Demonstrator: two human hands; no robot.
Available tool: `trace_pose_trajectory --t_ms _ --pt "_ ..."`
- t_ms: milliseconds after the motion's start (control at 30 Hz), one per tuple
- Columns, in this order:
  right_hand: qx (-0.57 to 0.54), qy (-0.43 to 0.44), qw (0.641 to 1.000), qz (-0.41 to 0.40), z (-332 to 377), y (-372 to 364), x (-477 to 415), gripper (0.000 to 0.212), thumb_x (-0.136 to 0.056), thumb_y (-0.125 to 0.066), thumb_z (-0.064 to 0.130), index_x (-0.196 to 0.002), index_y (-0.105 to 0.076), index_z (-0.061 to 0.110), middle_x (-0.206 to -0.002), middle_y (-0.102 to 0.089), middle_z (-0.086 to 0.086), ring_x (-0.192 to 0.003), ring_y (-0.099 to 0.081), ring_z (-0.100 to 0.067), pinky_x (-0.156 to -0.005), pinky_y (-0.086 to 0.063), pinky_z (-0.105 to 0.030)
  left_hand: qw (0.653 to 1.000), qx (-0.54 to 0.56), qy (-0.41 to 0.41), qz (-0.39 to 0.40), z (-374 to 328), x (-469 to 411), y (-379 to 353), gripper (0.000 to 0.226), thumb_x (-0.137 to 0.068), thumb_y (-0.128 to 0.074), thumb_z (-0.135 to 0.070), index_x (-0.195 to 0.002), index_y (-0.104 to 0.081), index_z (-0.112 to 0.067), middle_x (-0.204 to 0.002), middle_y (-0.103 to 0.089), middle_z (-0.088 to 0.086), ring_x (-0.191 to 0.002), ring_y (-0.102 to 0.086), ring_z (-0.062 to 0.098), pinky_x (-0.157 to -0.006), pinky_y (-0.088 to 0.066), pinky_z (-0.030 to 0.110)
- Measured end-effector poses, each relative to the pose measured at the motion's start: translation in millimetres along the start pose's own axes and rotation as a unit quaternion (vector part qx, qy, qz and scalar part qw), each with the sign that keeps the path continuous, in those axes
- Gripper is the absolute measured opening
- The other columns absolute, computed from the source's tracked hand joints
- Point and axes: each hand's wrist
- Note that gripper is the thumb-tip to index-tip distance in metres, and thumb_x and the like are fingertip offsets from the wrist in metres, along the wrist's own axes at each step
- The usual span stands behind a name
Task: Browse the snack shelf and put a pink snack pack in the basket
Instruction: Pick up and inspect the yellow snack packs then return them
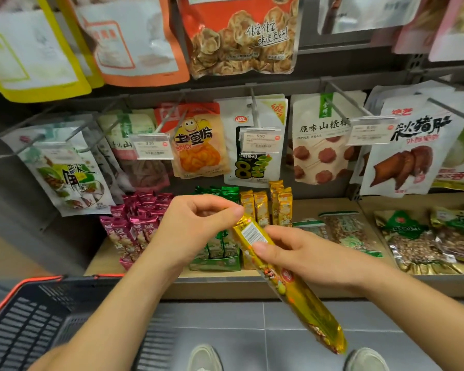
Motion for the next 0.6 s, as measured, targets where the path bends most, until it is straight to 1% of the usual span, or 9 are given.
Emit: trace_pose_trajectory --t_ms 33,100,200,267,367,467,533,567,600 --pt "0.008 0.002 1.000 -0.004 -1 -1 0 0.057 -0.084 -0.044 0.061 -0.122 -0.057 0.020 -0.113 -0.064 -0.011 -0.104 -0.062 -0.027 -0.094 -0.049 -0.048 1.000 -0.014 -0.005 -0.019 1 -1 -2 0.005 -0.075 -0.078 -0.022 -0.074 -0.079 -0.026 -0.074 -0.074 -0.001 -0.069 -0.064 0.004 -0.064 -0.051 0.017" --pt "0.021 0.010 1.000 -0.016 0 -1 0 0.060 -0.082 -0.044 0.062 -0.118 -0.058 0.016 -0.110 -0.064 -0.013 -0.100 -0.062 -0.027 -0.091 -0.050 -0.048 0.998 -0.040 -0.015 -0.038 2 -2 -5 0.014 -0.079 -0.075 -0.012 -0.072 -0.079 -0.024 -0.075 -0.074 0.000 -0.070 -0.064 0.006 -0.067 -0.052 0.022" --pt "0.014 0.012 0.999 -0.042 0 1 1 0.061 -0.079 -0.047 0.063 -0.113 -0.058 0.013 -0.105 -0.062 -0.016 -0.084 -0.059 -0.021 -0.085 -0.049 -0.046 0.997 -0.056 -0.018 -0.045 1 -2 -5 0.014 -0.082 -0.073 -0.016 -0.074 -0.079 -0.025 -0.077 -0.075 -0.003 -0.074 -0.067 0.007 -0.071 -0.054 0.023" --pt "-0.004 0.008 0.999 -0.050 -2 2 2 0.060 -0.078 -0.051 0.063 -0.112 -0.057 0.014 -0.104 -0.064 -0.015 -0.085 -0.060 -0.017 -0.085 -0.050 -0.048 0.996 -0.063 -0.019 -0.057 2 -1 -6 0.012 -0.083 -0.072 -0.020 -0.076 -0.078 -0.028 -0.078 -0.075 -0.005 -0.077 -0.068 0.009 -0.073 -0.055 0.026" --pt "-0.106 -0.008 0.994 -0.031 -6 1 1 0.054 -0.076 -0.062 0.051 -0.117 -0.057 0.016 -0.109 -0.067 -0.018 -0.100 -0.067 -0.033 -0.092 -0.052 -0.054 0.995 -0.059 -0.027 -0.079 3 0 -9 0.011 -0.082 -0.074 -0.020 -0.073 -0.077 -0.027 -0.074 -0.073 -0.004 -0.072 -0.064 0.009 -0.070 -0.053 0.027" --pt "-0.213 -0.009 0.977 -0.007 -7 -4 -1 0.050 -0.079 -0.067 0.036 -0.123 -0.059 0.015 -0.113 -0.070 -0.014 -0.099 -0.070 -0.031 -0.094 -0.053 -0.050 0.994 -0.038 -0.037 -0.100 4 -1 -11 0.015 -0.082 -0.075 -0.016 -0.068 -0.073 -0.024 -0.066 -0.067 -0.007 -0.065 -0.057 0.005 -0.062 -0.048 0.019" --pt "-0.238 0.002 0.971 -0.028 -7 -10 -3 0.046 -0.081 -0.067 0.033 -0.122 -0.061 0.012 -0.107 -0.071 -0.015 -0.093 -0.070 -0.029 -0.094 -0.051 -0.056 0.996 0.004 -0.028 -0.089 2 -1 -15 0.007 -0.078 -0.077 -0.017 -0.075 -0.072 -0.020 -0.067 -0.066 -0.008 -0.064 -0.057 0.004 -0.060 -0.047 0.017" --pt "-0.246 0.006 0.968 -0.044 -7 -12 -4 0.043 -0.083 -0.066 0.032 -0.120 -0.061 0.011 -0.105 -0.070 -0.017 -0.089 -0.070 -0.029 -0.093 -0.051 -0.058 0.996 0.024 -0.018 -0.082 2 -1 -17 0.012 -0.074 -0.079 -0.021 -0.082 -0.072 -0.018 -0.068 -0.066 -0.008 -0.064 -0.058 0.004 -0.059 -0.048 0.017" --pt "-0.245 0.010 0.968 -0.061 -6 -15 -5 0.039 -0.086 -0.065 0.030 -0.120 -0.062 0.011 -0.105 -0.070 -0.019 -0.088 -0.070 -0.030 -0.092 -0.052 -0.057 0.996 0.039 -0.007 -0.078 2 -1 -20 0.026 -0.068 -0.079 -0.026 -0.090 -0.071 -0.015 -0.070 -0.067 -0.008 -0.064 -0.059 0.004 -0.059 -0.049 0.017"
Point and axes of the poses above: each hand's wrist, its own x-axis away from the middle knuckle, its own y-axis out of the back of the hand, z = x × y
